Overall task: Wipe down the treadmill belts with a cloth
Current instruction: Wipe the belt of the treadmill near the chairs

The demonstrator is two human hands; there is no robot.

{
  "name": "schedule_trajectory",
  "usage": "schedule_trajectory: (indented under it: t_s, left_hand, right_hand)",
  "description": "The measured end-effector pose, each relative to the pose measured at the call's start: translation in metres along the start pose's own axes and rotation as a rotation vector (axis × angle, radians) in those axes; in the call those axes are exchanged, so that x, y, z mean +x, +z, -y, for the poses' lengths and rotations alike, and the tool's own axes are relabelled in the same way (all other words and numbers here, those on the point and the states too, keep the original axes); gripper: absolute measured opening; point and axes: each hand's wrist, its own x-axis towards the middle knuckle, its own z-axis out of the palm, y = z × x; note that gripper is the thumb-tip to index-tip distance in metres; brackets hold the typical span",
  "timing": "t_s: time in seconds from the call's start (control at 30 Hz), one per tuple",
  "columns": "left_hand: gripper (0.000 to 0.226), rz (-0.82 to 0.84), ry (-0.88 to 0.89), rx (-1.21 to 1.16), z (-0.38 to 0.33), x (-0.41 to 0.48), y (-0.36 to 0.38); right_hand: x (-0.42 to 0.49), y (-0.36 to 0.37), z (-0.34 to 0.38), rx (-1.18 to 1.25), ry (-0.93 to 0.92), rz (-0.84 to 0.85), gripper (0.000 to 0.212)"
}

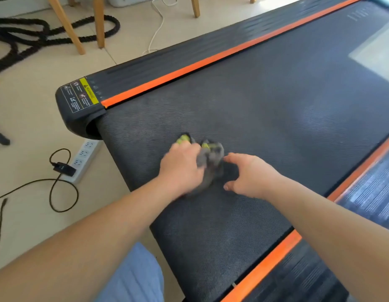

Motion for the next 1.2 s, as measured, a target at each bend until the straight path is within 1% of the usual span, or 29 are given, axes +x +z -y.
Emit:
schedule_trajectory:
  t_s: [0.03, 0.07, 0.1, 0.17, 0.23, 0.27, 0.33, 0.37, 0.4, 0.47, 0.53, 0.57, 0.6, 0.67, 0.7, 0.73, 0.77, 0.83, 0.87, 0.9, 0.93, 0.97, 1.03, 1.07, 1.1, 1.13, 1.2]
  left_hand:
    - [0.033, 0.030, 0.093, 0.007, 0.000, -0.017, 0.001]
    - [0.033, 0.038, 0.144, 0.008, 0.006, -0.021, -0.003]
    - [0.032, 0.025, 0.152, 0.018, 0.015, -0.014, -0.009]
    - [0.029, -0.034, 0.054, 0.063, 0.031, 0.014, -0.019]
    - [0.030, -0.092, -0.113, 0.039, 0.035, 0.034, -0.023]
    - [0.030, -0.119, -0.162, 0.018, 0.032, 0.036, -0.019]
    - [0.029, -0.117, -0.152, -0.023, 0.022, 0.019, -0.007]
    - [0.029, -0.087, -0.097, -0.050, 0.019, 0.002, 0.000]
    - [0.029, -0.057, -0.007, -0.067, 0.016, -0.019, 0.005]
    - [0.034, 0.026, 0.217, -0.096, 0.018, -0.064, 0.007]
    - [0.044, 0.106, 0.373, -0.052, 0.035, -0.070, 0.002]
    - [0.048, 0.096, 0.368, 0.003, 0.043, -0.060, -0.002]
    - [0.049, 0.045, 0.289, 0.046, 0.048, -0.046, -0.007]
    - [0.036, -0.089, 0.016, 0.029, 0.045, -0.029, -0.010]
    - [0.029, -0.131, -0.042, 0.022, 0.034, -0.034, -0.005]
    - [0.025, -0.129, -0.028, 0.021, 0.020, -0.048, 0.006]
    - [0.025, -0.078, 0.060, 0.003, 0.005, -0.069, 0.018]
    - [0.031, 0.071, 0.315, -0.023, -0.018, -0.117, 0.027]
    - [0.034, 0.118, 0.384, -0.019, -0.017, -0.123, 0.026]
    - [0.036, 0.130, 0.403, 0.004, -0.011, -0.114, 0.022]
    - [0.036, 0.120, 0.368, 0.034, -0.004, -0.099, 0.016]
    - [0.034, 0.097, 0.276, 0.044, 0.001, -0.084, 0.011]
    - [0.029, -0.028, -0.017, -0.016, 0.011, -0.059, 0.004]
    - [0.026, -0.083, -0.140, -0.049, 0.009, -0.058, 0.004]
    - [0.024, -0.116, -0.165, -0.034, 0.001, -0.065, 0.010]
    - [0.023, -0.115, -0.108, -0.024, -0.011, -0.079, 0.019]
    - [0.022, 0.007, 0.126, -0.029, -0.035, -0.121, 0.032]
  right_hand:
    - [-0.001, 0.003, 0.001, -0.013, -0.001, 0.060, 0.087]
    - [-0.002, 0.008, 0.001, -0.047, -0.015, 0.125, 0.096]
    - [-0.002, 0.014, -0.001, -0.084, -0.031, 0.177, 0.106]
    - [-0.002, 0.023, -0.006, -0.097, -0.031, 0.215, 0.120]
    - [-0.002, 0.024, -0.009, -0.059, -0.002, 0.212, 0.125]
    - [-0.001, 0.024, -0.010, -0.057, 0.005, 0.211, 0.124]
    - [0.000, 0.024, -0.010, -0.097, 0.007, 0.220, 0.122]
    - [0.000, 0.025, -0.010, -0.135, 0.006, 0.222, 0.122]
    - [0.000, 0.026, -0.009, -0.172, 0.009, 0.216, 0.123]
    - [0.000, 0.032, -0.007, -0.225, 0.021, 0.196, 0.124]
    - [0.001, 0.034, -0.003, -0.250, 0.040, 0.194, 0.124]
    - [0.003, 0.034, -0.002, -0.260, 0.052, 0.203, 0.125]
    - [0.005, 0.034, 0.000, -0.273, 0.060, 0.217, 0.126]
    - [0.007, 0.033, 0.002, -0.296, 0.073, 0.239, 0.127]
    - [0.008, 0.034, 0.002, -0.300, 0.082, 0.240, 0.126]
    - [0.010, 0.035, 0.002, -0.308, 0.090, 0.238, 0.125]
    - [0.012, 0.035, 0.002, -0.320, 0.099, 0.235, 0.122]
    - [0.014, 0.037, 0.002, -0.347, 0.108, 0.232, 0.111]
    - [0.014, 0.037, 0.001, -0.355, 0.104, 0.232, 0.108]
    - [0.014, 0.038, 0.000, -0.359, 0.103, 0.233, 0.107]
    - [0.014, 0.039, 0.000, -0.366, 0.106, 0.233, 0.109]
    - [0.014, 0.039, 0.000, -0.374, 0.109, 0.235, 0.115]
    - [0.016, 0.038, 0.003, -0.380, 0.114, 0.251, 0.128]
    - [0.017, 0.037, 0.005, -0.385, 0.113, 0.257, 0.130]
    - [0.016, 0.037, 0.007, -0.390, 0.116, 0.256, 0.130]
    - [0.015, 0.037, 0.008, -0.398, 0.118, 0.244, 0.128]
    - [0.012, 0.039, 0.007, -0.412, 0.100, 0.195, 0.113]
